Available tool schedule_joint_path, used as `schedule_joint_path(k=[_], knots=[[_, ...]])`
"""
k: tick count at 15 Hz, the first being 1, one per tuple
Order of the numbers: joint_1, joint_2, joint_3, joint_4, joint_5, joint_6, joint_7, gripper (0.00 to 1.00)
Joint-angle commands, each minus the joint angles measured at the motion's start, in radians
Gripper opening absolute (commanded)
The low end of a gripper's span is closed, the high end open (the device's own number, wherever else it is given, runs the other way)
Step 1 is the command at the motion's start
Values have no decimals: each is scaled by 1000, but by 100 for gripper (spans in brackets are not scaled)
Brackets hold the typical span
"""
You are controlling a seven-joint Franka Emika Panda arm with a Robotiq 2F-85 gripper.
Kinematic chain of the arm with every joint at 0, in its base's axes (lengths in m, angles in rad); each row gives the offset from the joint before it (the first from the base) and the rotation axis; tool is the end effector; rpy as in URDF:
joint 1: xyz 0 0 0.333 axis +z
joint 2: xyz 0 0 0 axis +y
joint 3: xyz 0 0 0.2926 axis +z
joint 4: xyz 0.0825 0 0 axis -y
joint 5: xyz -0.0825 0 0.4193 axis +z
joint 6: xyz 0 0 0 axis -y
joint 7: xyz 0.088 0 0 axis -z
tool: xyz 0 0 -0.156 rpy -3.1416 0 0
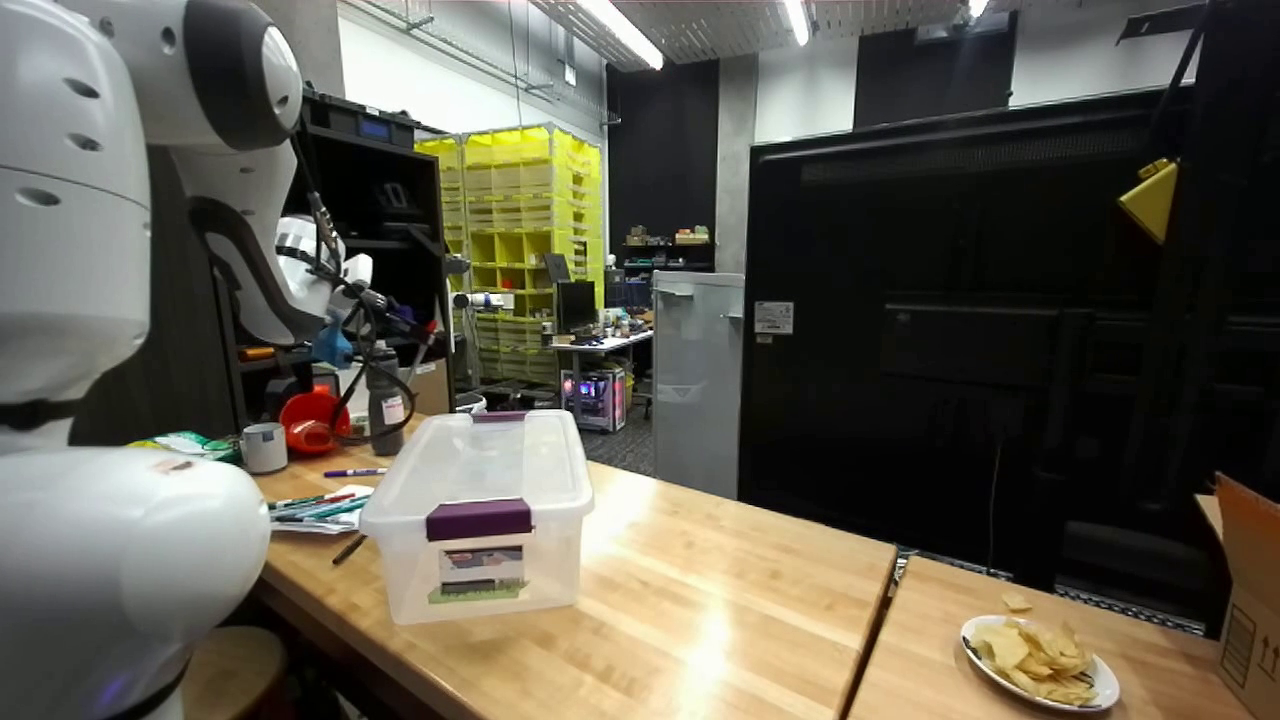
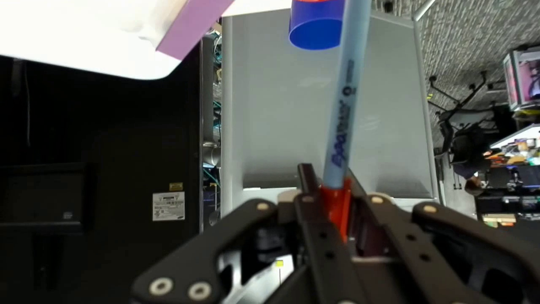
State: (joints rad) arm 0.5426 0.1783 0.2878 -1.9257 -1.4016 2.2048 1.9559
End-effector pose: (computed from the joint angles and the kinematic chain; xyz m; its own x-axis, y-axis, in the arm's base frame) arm 0.5090 0.4422 0.3717 0.4301 -0.1542 0.8895 -0.2451 -0.9682 -0.0493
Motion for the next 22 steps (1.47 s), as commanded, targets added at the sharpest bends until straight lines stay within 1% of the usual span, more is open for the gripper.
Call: schedule_joint_path(k=[1, 6, 9, 13, 17, 20, 22], knots=[[-18, 19, 41, 45, -61, -87, 36, 4], [-27, 44, 55, 101, -66, -188, 24, 4], [-37, 61, 55, 139, -46, -217, 11, 4], [-44, 101, 55, 210, -34, -228, -17, 4], [-37, 140, 55, 276, -23, -241, -54, 4], [-32, 145, 58, 286, -29, -226, -61, 4], [-37, 119, 72, 250, -24, -168, -47, 4]])
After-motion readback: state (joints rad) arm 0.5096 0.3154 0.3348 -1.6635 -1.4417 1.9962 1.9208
